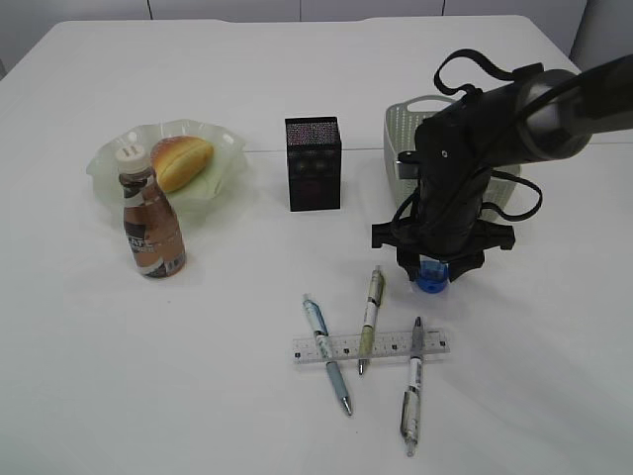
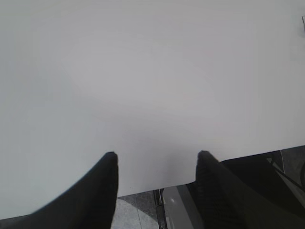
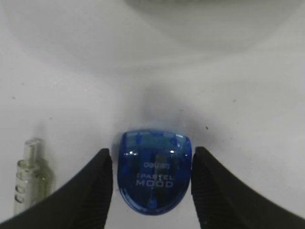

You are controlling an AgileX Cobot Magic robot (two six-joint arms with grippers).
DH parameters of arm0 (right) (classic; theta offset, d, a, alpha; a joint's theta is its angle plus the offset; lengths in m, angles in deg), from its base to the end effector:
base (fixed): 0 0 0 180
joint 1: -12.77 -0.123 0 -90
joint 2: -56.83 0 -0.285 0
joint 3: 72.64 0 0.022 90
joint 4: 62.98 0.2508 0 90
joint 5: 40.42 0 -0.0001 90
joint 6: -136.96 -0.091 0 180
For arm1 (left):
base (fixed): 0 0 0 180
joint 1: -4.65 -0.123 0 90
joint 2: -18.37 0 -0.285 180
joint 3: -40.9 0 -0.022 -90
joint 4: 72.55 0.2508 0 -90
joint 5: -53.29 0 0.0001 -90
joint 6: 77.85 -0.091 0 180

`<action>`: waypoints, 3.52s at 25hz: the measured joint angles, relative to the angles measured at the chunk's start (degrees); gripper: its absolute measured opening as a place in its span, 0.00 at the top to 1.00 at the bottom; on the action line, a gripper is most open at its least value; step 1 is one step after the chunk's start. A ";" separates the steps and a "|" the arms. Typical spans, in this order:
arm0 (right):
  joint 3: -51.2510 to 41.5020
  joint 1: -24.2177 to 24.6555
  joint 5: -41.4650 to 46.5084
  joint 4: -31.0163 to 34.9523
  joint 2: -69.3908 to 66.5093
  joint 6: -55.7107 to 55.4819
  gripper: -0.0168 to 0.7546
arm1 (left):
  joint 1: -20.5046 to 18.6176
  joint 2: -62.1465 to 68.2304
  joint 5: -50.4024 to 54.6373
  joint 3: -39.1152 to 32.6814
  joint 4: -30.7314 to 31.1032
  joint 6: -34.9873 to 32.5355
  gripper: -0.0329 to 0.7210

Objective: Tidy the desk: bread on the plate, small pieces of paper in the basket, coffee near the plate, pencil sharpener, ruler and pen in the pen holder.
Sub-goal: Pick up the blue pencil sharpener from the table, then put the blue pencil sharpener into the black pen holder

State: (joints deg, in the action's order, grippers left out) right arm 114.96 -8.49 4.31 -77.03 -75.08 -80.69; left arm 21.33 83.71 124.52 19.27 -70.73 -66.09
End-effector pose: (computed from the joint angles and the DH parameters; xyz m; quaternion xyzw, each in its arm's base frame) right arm 0.4047 0.1408 0.1241 0.0634 0.9890 -0.0352 0.1287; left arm 0.1580 -0.0445 0.3327 0.0443 0.9808 -0.0312 0.1871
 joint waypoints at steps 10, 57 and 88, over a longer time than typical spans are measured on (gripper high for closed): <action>0.00 0.00 0.00 0.11 -0.98 -0.31 0.43 | 0.00 0.00 0.00 0.00 0.00 0.00 0.45; 0.11 -0.11 6.24 -1.85 6.55 8.55 0.55 | 0.00 0.00 0.00 0.00 0.00 0.00 0.45; 13.10 -0.11 15.73 15.15 16.21 33.93 0.55 | 0.00 0.00 0.00 0.00 -0.13 0.00 0.46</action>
State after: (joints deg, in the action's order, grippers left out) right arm 128.06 -8.59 20.04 -61.88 -58.86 -46.76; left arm 21.33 83.71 124.52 19.27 -70.87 -66.09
